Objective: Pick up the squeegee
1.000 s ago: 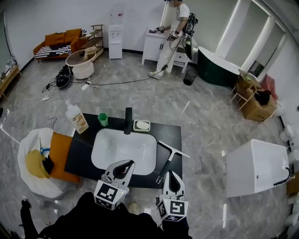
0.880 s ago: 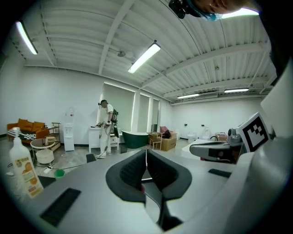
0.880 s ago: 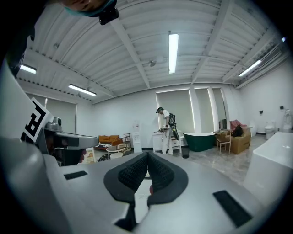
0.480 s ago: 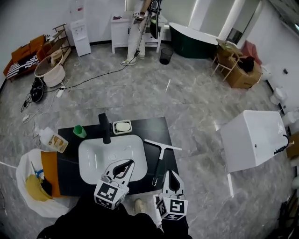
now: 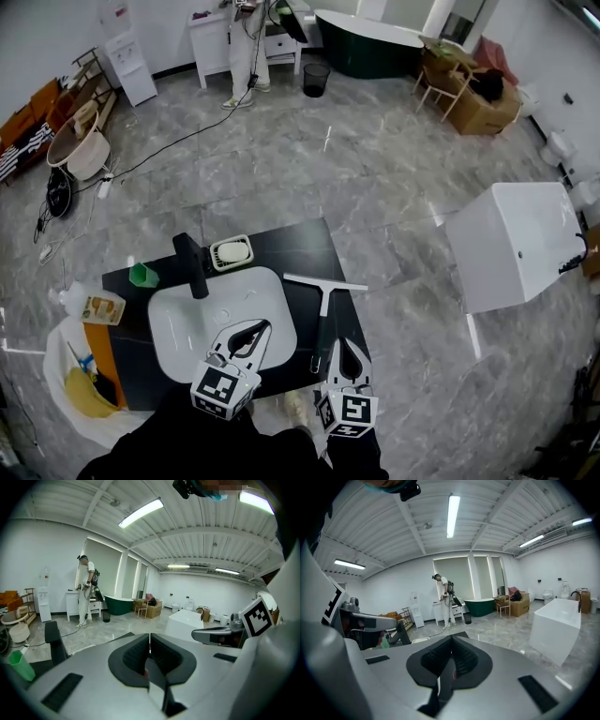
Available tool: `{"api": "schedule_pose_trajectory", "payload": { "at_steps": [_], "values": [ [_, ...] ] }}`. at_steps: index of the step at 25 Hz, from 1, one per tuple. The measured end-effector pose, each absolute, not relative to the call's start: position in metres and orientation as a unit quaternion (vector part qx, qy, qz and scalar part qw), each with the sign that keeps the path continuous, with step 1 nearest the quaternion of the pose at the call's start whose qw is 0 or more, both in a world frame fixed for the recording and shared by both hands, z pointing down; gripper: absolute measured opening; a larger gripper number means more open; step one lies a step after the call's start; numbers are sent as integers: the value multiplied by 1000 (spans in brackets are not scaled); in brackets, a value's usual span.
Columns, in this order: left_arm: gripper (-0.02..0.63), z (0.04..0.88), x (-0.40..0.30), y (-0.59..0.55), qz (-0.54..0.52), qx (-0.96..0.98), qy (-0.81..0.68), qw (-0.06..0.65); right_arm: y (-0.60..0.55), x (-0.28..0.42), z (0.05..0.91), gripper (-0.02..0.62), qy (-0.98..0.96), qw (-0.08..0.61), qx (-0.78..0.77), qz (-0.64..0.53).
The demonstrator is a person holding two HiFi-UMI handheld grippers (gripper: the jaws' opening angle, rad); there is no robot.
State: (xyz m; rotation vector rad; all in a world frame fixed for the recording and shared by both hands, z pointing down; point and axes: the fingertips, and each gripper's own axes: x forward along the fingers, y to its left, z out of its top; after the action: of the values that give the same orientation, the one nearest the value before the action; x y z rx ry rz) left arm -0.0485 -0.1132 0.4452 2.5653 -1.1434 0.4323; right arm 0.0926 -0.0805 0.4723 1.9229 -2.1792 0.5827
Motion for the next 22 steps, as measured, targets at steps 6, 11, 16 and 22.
{"api": "schedule_pose_trajectory", "payload": {
  "at_steps": [6, 11, 16, 22],
  "values": [
    [28, 479, -44, -131, 166, 893, -383, 170, -93, 95, 506, 15, -719, 105, 651, 220],
    [28, 504, -40, -141, 179, 891, -373, 189, -100, 98, 532, 15, -709, 121, 652, 238],
    [28, 527, -41, -152, 186, 888, -369, 199, -108, 99, 557, 15, -702, 130, 653, 253],
    [28, 554, -38, -163, 199, 886, -361, 212, -119, 97, 587, 15, -700, 141, 647, 266]
  ]
}}
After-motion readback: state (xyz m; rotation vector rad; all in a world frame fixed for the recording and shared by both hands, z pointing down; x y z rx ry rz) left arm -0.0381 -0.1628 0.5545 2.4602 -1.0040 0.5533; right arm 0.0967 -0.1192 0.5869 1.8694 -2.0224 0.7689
